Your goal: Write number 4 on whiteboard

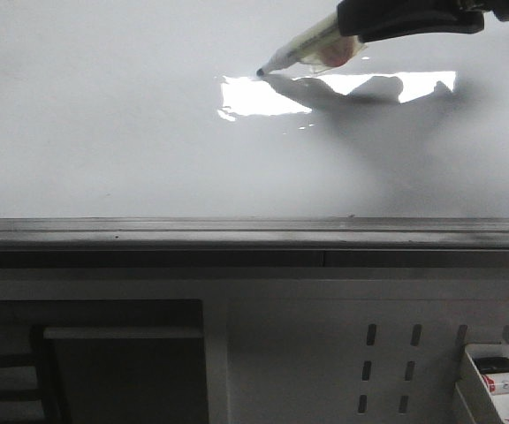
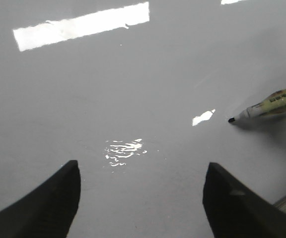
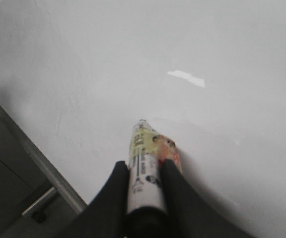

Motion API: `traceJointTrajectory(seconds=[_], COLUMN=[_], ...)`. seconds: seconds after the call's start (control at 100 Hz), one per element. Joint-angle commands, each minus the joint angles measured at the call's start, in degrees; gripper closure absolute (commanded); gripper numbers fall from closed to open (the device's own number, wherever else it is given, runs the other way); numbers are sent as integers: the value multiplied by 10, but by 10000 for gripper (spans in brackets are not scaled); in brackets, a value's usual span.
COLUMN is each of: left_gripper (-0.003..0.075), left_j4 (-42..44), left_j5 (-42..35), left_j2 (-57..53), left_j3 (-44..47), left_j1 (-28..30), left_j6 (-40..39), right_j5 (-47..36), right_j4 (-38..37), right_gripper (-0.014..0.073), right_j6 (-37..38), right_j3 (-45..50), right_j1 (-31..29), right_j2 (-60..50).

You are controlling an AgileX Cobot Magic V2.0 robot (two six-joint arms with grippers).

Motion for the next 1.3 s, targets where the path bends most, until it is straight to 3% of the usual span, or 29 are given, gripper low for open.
traceJointTrajectory(seconds=[0.0, 0.27, 0.45, 0.76, 0.87, 1.05, 1.29], left_gripper=[247, 247, 247, 247, 247, 247, 248], left_j4=[-14, -14, -14, -14, -14, -14, -14], left_j5=[-18, -18, -18, -18, -18, -18, -18], left_j2=[-4, -4, -4, -4, -4, -4, -4], left_j3=[-15, -15, -15, -15, -15, -15, -15], left_j1=[4, 4, 4, 4, 4, 4, 4], left_j6=[-7, -7, -7, -7, -7, -7, -7], right_j5=[8, -68, -122, -220, -207, -117, -115], right_j4=[18, -12, -33, -34, -32, -31, -25], right_gripper=[638, 638, 638, 638, 638, 638, 638], right_j6=[-9, -5, 46, 53, 56, 58, 58], right_j3=[-20, -20, -18, 70, 100, 97, 59], right_j1=[7, 97, 101, 90, 74, 72, 72], right_j2=[3, 22, 14, -101, -140, -166, -128])
